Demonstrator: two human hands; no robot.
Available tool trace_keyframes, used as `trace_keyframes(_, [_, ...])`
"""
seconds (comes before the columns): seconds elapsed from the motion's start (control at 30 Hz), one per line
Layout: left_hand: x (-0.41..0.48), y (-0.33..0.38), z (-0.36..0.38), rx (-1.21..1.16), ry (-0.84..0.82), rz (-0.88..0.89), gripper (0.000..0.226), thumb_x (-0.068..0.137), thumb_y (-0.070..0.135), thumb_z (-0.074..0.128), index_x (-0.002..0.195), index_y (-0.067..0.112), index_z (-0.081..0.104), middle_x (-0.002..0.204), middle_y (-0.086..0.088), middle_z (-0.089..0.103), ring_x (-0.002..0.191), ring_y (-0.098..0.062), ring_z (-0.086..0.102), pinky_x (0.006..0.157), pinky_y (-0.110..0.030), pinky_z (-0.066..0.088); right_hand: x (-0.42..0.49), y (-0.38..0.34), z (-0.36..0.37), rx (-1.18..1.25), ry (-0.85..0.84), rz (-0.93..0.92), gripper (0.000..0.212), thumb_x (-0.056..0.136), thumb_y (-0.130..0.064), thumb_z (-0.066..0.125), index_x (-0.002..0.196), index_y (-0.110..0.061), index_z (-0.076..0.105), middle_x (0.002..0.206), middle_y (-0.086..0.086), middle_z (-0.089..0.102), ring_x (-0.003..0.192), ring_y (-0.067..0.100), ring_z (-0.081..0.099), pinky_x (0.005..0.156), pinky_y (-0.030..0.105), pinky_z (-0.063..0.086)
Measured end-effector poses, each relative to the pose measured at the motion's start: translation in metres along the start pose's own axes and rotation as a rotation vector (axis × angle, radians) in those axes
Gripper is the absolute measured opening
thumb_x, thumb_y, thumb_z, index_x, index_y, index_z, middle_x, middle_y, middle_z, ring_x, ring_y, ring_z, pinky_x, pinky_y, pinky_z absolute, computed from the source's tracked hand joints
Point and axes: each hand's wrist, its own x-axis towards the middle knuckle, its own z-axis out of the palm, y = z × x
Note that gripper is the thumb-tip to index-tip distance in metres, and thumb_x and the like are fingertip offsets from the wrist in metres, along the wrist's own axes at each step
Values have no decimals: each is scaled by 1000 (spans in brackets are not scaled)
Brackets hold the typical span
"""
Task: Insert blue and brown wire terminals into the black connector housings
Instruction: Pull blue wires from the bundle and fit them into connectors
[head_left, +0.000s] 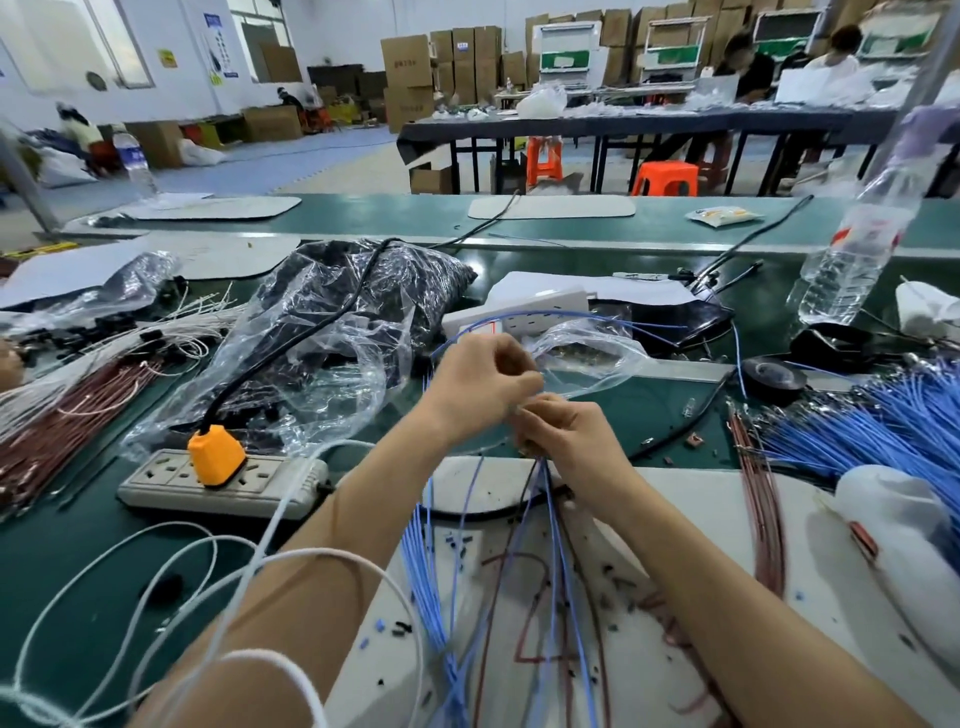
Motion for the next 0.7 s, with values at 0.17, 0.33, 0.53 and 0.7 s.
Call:
trace_keyframes(0.17, [-14,-20,20,-73,20,4,16,84,20,70,97,19,60,86,4,62,72,-9,56,73,-23,48,2,-4,-8,111,78,87,28,95,-8,54,72,-14,67,47,-7,35,41,4,28,42,16,27])
trace_keyframes(0.33, [-30,-39,22,-200,-206,-145,6,92,8,59,91,12,64,63,8,63,49,-9,49,52,-23,42,13,-23,-35,564,507,136,15,94,-6,53,83,-7,64,66,-2,68,50,4,58,50,15,50])
trace_keyframes(0.53, [-40,-33,8,-176,-363,-77,21,97,13,51,88,17,70,66,8,69,57,-20,39,52,-22,32,17,-43,-66,739,720,-72,19,97,-7,51,80,-8,60,62,-4,68,56,6,65,63,19,57])
trace_keyframes(0.7, [-47,-42,-5,-197,-434,-169,23,99,13,49,97,1,69,67,-3,64,43,-4,44,44,-10,33,13,-47,-90,751,872,-92,20,99,-11,50,80,-11,59,77,0,61,55,5,62,63,19,55])
